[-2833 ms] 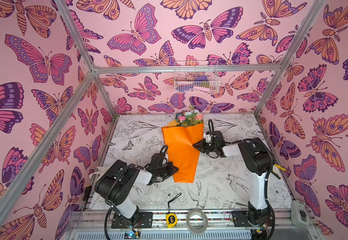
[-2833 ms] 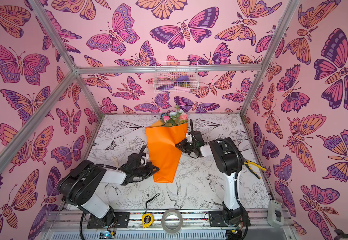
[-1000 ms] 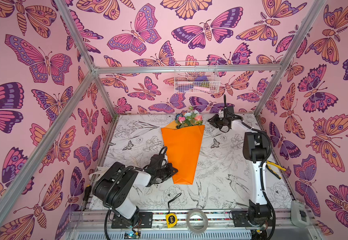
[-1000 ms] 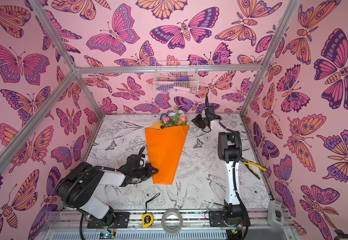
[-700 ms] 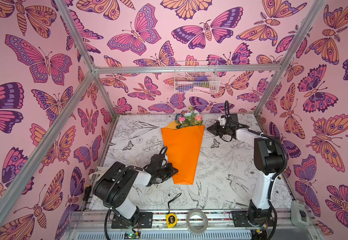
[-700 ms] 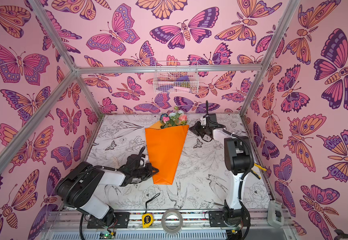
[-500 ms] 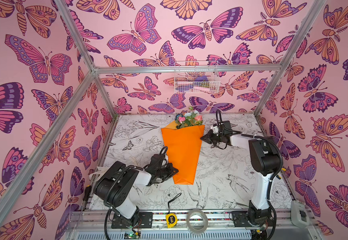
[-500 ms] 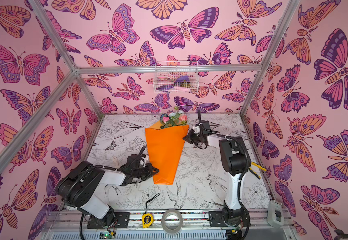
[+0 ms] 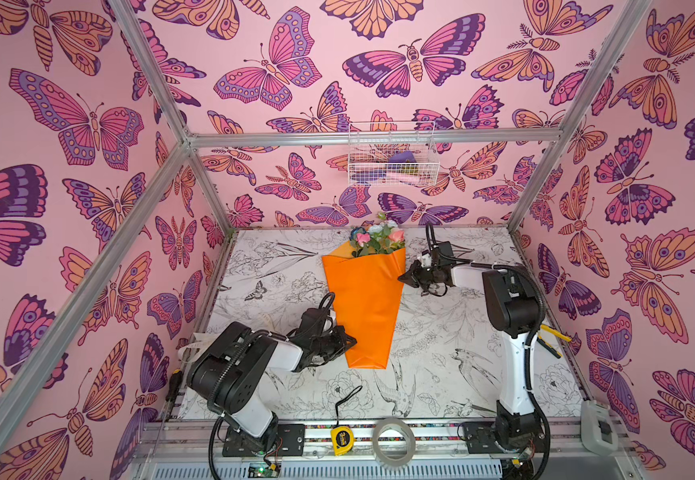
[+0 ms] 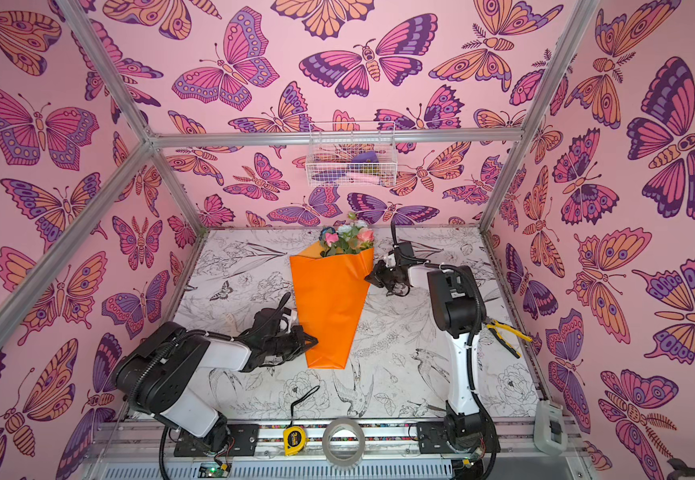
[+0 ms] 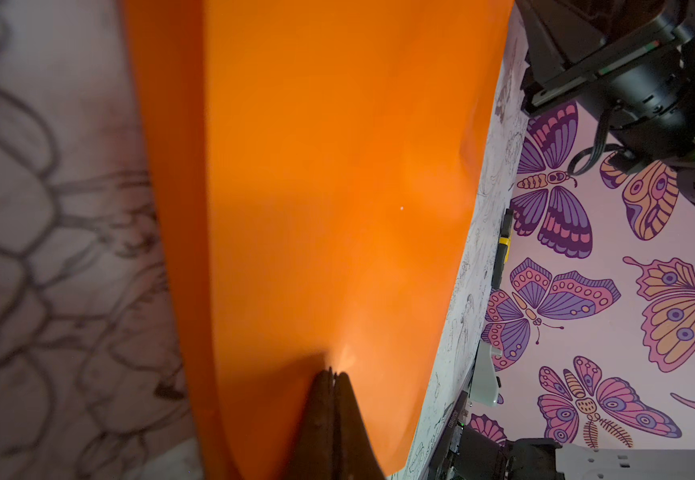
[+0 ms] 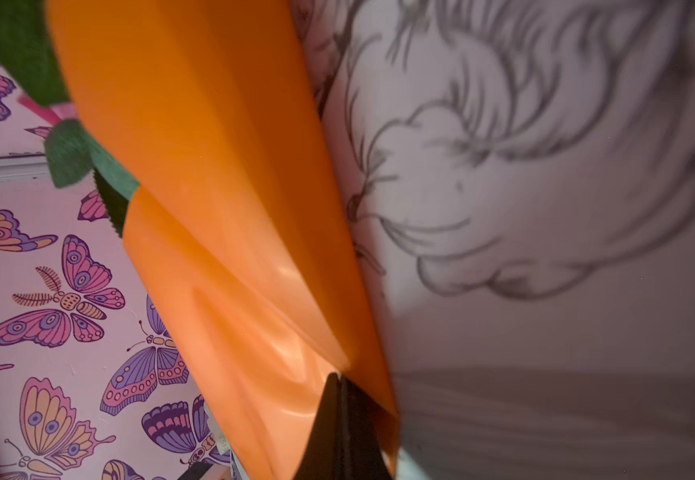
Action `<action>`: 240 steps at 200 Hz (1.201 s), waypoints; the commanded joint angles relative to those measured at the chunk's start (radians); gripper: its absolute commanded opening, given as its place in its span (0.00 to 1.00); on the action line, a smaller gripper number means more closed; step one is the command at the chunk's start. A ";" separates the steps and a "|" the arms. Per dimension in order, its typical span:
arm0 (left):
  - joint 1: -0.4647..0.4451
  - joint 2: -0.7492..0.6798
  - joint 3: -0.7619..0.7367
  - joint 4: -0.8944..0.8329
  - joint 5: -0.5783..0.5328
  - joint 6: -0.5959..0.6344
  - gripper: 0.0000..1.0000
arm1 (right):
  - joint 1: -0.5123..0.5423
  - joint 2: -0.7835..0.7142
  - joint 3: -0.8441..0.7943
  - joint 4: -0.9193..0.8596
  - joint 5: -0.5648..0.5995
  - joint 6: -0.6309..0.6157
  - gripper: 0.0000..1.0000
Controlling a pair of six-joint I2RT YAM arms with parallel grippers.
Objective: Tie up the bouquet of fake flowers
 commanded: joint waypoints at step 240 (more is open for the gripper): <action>0.000 -0.030 0.008 -0.121 0.010 0.046 0.20 | -0.127 0.010 0.378 -0.238 0.164 -0.106 0.40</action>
